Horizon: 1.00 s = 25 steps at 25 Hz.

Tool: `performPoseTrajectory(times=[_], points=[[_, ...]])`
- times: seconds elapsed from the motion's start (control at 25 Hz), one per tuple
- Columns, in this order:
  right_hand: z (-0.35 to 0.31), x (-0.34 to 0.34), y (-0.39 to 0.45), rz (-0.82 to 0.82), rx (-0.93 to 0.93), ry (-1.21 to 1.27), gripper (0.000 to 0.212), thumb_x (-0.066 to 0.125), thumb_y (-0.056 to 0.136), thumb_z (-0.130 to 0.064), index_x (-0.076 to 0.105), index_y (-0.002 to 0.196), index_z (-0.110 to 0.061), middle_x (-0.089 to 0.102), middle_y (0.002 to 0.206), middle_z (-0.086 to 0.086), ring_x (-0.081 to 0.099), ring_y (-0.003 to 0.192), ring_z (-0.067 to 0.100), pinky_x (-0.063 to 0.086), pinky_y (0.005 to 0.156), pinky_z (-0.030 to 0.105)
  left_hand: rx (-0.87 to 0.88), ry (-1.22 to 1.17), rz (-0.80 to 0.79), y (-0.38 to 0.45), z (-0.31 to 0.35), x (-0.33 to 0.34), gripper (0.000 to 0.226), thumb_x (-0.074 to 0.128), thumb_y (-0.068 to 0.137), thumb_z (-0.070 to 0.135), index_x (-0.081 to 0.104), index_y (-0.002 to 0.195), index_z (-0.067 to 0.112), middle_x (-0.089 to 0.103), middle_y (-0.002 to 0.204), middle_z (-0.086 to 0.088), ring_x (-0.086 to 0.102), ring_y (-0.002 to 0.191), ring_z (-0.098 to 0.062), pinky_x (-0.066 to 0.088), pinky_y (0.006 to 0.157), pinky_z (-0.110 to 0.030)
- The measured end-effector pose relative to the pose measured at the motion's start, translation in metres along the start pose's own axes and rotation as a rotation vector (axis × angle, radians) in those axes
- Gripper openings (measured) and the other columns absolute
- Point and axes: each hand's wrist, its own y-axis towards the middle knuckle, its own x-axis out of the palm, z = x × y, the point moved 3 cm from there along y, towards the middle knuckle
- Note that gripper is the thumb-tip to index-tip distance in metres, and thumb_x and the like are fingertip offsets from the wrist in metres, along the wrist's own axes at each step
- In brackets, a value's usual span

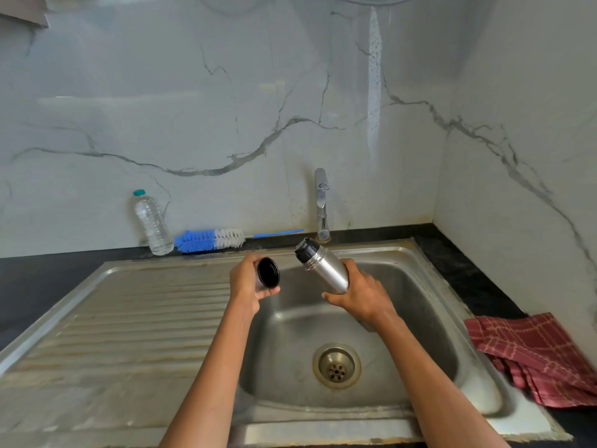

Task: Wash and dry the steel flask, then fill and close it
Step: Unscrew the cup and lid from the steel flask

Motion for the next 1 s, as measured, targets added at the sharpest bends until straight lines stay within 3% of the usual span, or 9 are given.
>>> performPoseTrajectory(times=[0.16, 0.24, 0.36, 0.44, 0.52, 0.6, 0.72, 0.84, 1.0], points=[[-0.010, 0.011, 0.001, -0.066, -0.005, 0.035, 0.081, 0.075, 0.073, -0.066, 0.034, 0.135, -0.035, 0.059, 0.112, -0.004, 0.064, 0.092, 0.019, 0.059, 0.079, 0.038, -0.070, -0.539, -0.192, 0.008, 0.019, -0.045, 0.022, 0.067, 0.096, 0.031, 0.062, 0.106, 0.012, 0.069, 0.104, -0.014, 0.066, 0.101, -0.029, 0.056, 0.094, -0.052], [-0.017, 0.016, 0.002, -0.090, -0.009, 0.063, 0.081, 0.077, 0.073, -0.066, 0.036, 0.135, -0.033, 0.058, 0.110, -0.004, 0.063, 0.090, 0.019, 0.057, 0.077, 0.034, -0.021, -0.611, -0.307, 0.008, 0.020, -0.066, 0.022, 0.066, 0.092, 0.021, 0.061, 0.109, 0.009, 0.067, 0.107, -0.016, 0.063, 0.110, -0.030, 0.049, 0.107, -0.052], [-0.030, 0.025, 0.000, -0.113, -0.024, 0.112, 0.081, 0.078, 0.073, -0.065, 0.038, 0.135, -0.031, 0.060, 0.110, -0.002, 0.062, 0.089, 0.020, 0.052, 0.074, 0.031, 0.061, -0.578, -0.296, 0.011, 0.012, -0.089, 0.024, 0.064, 0.089, 0.004, 0.059, 0.112, 0.005, 0.066, 0.111, -0.016, 0.062, 0.114, -0.030, 0.050, 0.107, -0.050], [-0.036, 0.029, -0.003, -0.127, -0.037, 0.133, 0.082, 0.078, 0.073, -0.065, 0.037, 0.136, -0.033, 0.061, 0.110, -0.002, 0.064, 0.091, 0.021, 0.055, 0.077, 0.033, 0.147, -0.415, -0.182, 0.018, 0.009, -0.098, 0.034, 0.072, 0.090, 0.017, 0.057, 0.121, 0.012, 0.067, 0.117, -0.011, 0.064, 0.113, -0.025, 0.052, 0.103, -0.044], [-0.040, 0.030, -0.005, -0.132, -0.051, 0.135, 0.081, 0.077, 0.071, -0.068, 0.038, 0.134, -0.035, 0.063, 0.110, -0.001, 0.065, 0.092, 0.022, 0.057, 0.080, 0.037, 0.235, -0.081, -0.018, 0.022, 0.010, -0.106, 0.052, 0.083, 0.080, 0.039, 0.058, 0.121, 0.021, 0.068, 0.117, -0.003, 0.063, 0.104, -0.018, 0.049, 0.087, -0.035], [-0.043, 0.031, -0.007, -0.143, -0.061, 0.119, 0.081, 0.075, 0.069, -0.071, 0.039, 0.133, -0.035, 0.065, 0.109, -0.001, 0.065, 0.092, 0.023, 0.056, 0.081, 0.038, 0.315, 0.120, 0.079, 0.027, 0.013, -0.112, 0.055, 0.085, 0.080, 0.034, 0.054, 0.124, 0.022, 0.065, 0.116, -0.001, 0.061, 0.097, -0.013, 0.046, 0.078, -0.031], [-0.043, 0.033, -0.008, -0.162, -0.063, 0.111, 0.083, 0.073, 0.067, -0.075, 0.039, 0.132, -0.036, 0.065, 0.109, -0.001, 0.066, 0.094, 0.025, 0.057, 0.084, 0.041, 0.401, 0.353, 0.063, 0.043, 0.015, -0.121, 0.058, 0.081, 0.086, 0.021, 0.047, 0.133, 0.025, 0.060, 0.109, 0.000, 0.060, 0.092, -0.012, 0.048, 0.076, -0.023], [-0.042, 0.033, -0.007, -0.179, -0.061, 0.099, 0.085, 0.071, 0.065, -0.076, 0.037, 0.132, -0.037, 0.065, 0.110, 0.000, 0.066, 0.095, 0.025, 0.057, 0.085, 0.044, 0.435, 0.683, 0.105, 0.063, 0.009, -0.135, 0.047, 0.082, 0.083, 0.030, 0.061, 0.125, 0.028, 0.065, 0.107, 0.002, 0.064, 0.098, -0.019, 0.053, 0.082, -0.029], [-0.038, 0.033, -0.003, -0.188, -0.040, 0.091, 0.085, 0.075, 0.069, -0.071, 0.037, 0.135, -0.033, 0.063, 0.112, 0.001, 0.065, 0.094, 0.024, 0.056, 0.083, 0.039, 0.424, 0.687, 0.127, 0.069, 0.004, -0.142, 0.059, 0.083, 0.084, 0.028, 0.054, 0.135, 0.023, 0.063, 0.121, -0.002, 0.062, 0.110, -0.023, 0.053, 0.094, -0.036]])
